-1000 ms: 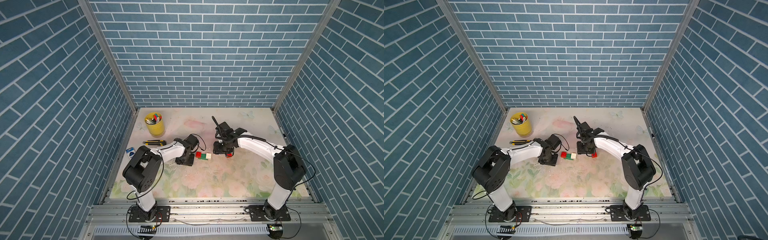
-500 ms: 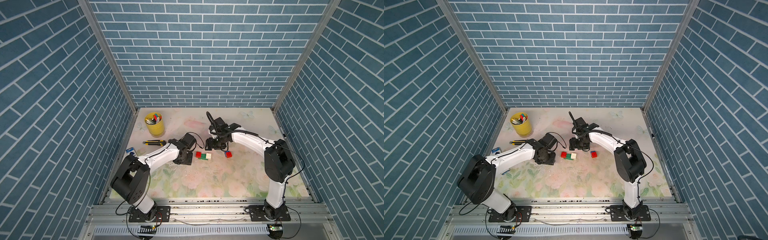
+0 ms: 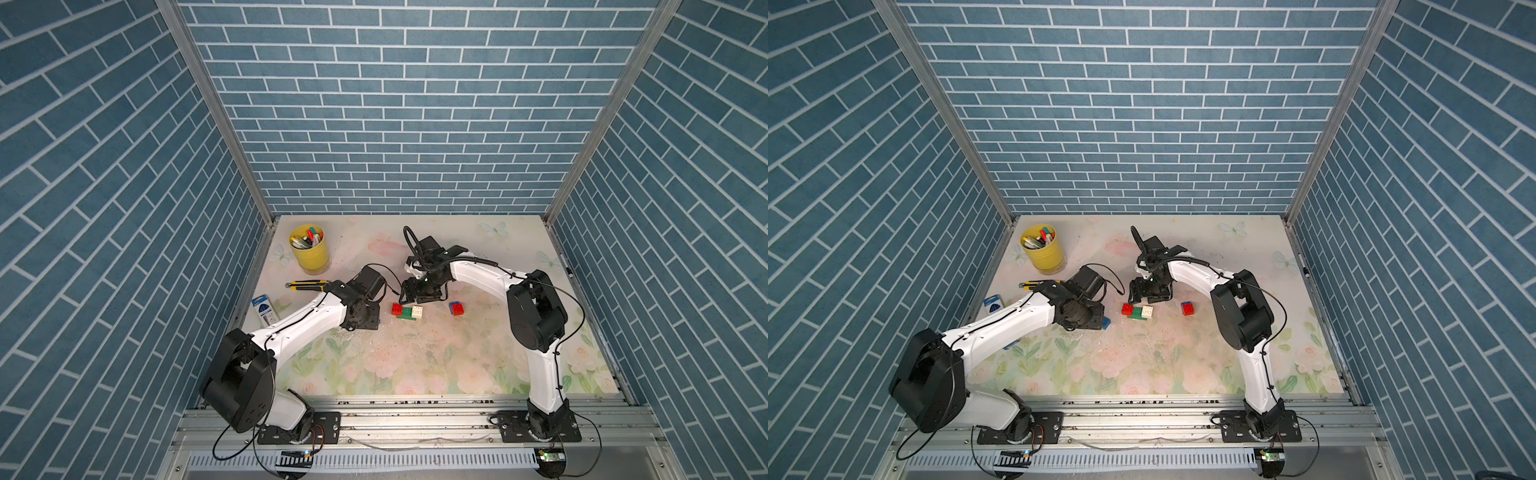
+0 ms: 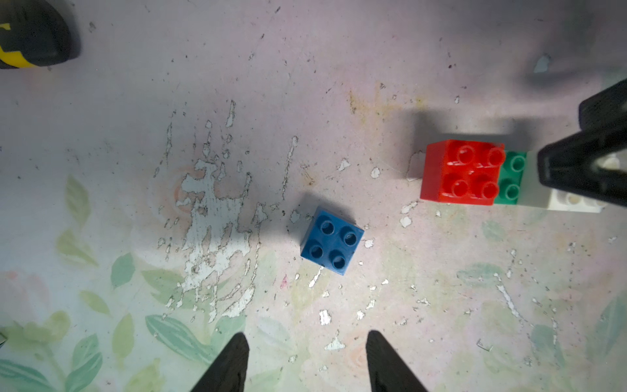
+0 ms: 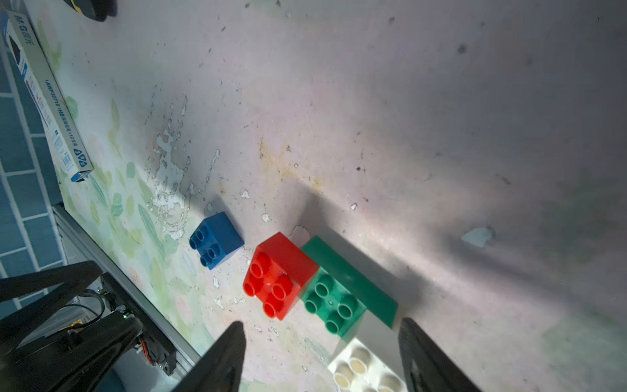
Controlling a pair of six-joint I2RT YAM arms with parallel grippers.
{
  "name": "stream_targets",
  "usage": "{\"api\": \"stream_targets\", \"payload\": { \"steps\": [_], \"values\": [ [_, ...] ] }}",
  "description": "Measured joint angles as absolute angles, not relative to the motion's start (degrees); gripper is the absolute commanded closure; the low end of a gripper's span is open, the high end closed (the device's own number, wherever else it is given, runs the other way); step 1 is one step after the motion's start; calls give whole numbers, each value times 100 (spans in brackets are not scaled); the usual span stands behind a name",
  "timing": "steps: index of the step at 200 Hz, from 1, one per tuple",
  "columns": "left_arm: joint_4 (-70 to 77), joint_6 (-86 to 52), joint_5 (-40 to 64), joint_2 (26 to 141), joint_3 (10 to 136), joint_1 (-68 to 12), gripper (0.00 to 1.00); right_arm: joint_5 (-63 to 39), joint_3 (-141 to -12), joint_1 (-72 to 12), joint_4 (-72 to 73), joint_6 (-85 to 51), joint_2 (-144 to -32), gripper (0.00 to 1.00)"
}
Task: Assemble the letter y with lego
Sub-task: Pick up the lego brick from the center of the board.
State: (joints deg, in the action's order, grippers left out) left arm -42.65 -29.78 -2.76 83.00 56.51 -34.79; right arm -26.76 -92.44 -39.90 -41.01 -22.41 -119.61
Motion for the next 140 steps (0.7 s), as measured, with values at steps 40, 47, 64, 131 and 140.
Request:
{"api": "stream_targets", "payload": {
  "steps": [40, 47, 64, 131, 140],
  "values": [
    [-4274, -3006, -301, 8305, 5631, -3474, 41, -2867, -9275, -4088, -4167, -2206, -12110, 28],
    [-4274, -3006, -307, 8305, 5631, -3470, 41, -2895, -9286, -4125, -4185, -2200, -12110, 28],
    [-4274, -3006, -322, 8305, 5631, -3450, 41, -2919, -9286, -4224, -4226, -2189, -12110, 30],
    [-4244, -3072, -340, 8305, 5454, -3409, 42, -2029, -9325, -4611, -4766, -2018, -12112, 41],
    [-4241, -3085, -340, 8305, 5437, -3404, 41, -1852, -9358, -4657, -4856, -1999, -12112, 43]
  ]
}}
